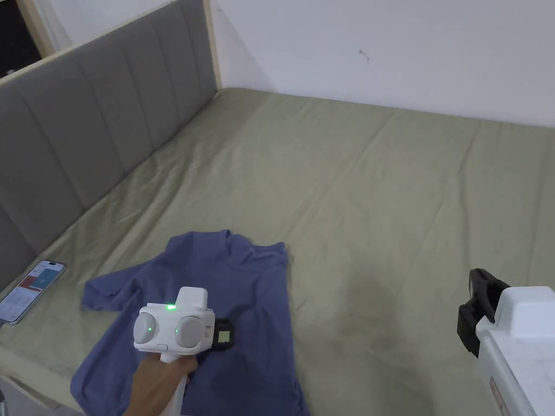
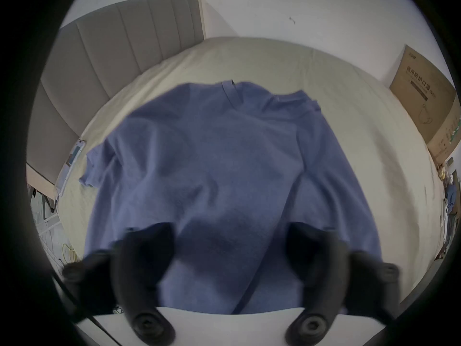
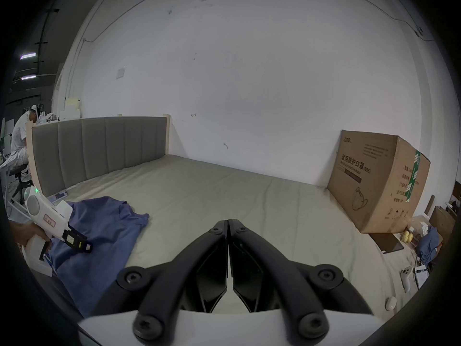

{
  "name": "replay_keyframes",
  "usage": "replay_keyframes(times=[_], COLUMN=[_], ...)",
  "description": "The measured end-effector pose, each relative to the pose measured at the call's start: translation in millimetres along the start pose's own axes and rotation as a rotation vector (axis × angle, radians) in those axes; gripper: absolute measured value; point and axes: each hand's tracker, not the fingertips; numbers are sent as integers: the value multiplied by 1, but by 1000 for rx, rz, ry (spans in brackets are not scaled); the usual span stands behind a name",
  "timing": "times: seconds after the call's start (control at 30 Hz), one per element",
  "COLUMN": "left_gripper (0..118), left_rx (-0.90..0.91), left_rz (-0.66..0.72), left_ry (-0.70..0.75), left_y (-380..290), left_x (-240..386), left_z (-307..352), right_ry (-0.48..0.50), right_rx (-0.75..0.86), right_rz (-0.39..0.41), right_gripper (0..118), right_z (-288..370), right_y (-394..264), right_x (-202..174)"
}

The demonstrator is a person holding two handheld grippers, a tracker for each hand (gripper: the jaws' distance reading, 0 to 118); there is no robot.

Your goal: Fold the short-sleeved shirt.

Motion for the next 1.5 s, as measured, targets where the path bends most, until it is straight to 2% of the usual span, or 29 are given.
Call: replay_keyframes(times=[0.03,0.07,0.1,0.2,0.33,0.5,0.63,0.7,0.87,1.1,1.23,1.5], left_gripper=[61,58,49,3,0,0,0,0,0,0,0,0], left_rx=[-22,-24,2,19,23,150,239,289,390,500,522,425], left_rz=[-9,-7,-11,-36,-25,122,102,83,-55,-215,-329,-454], left_ry=[-13,-27,-12,-37,-86,-251,-325,-366,-449,-601,-659,-791], left_y=[-3,-5,-6,-3,-1,11,21,30,71,111,112,78], left_x=[1,3,6,9,1,-4,10,33,89,181,239,335], left_z=[-7,-8,-4,6,14,64,97,133,187,251,268,259], right_ry=[-6,-10,-13,-21,-27,-38,-57,-67,-106,-217,-289,-377], right_rx=[-7,-13,-21,-29,-23,-9,2,6,31,79,96,93], right_rz=[-1,-2,-3,-11,-23,-37,-56,-67,-80,-81,-72,-85], right_gripper=[0,0,0,0,0,0,0,0,0,0,0,0], right_z=[-1,-1,-2,0,6,17,30,37,62,105,126,151], right_y=[-2,-4,-6,-9,-8,-9,-11,-11,-11,-7,-7,-14], right_x=[2,4,7,12,17,29,42,50,72,117,144,177])
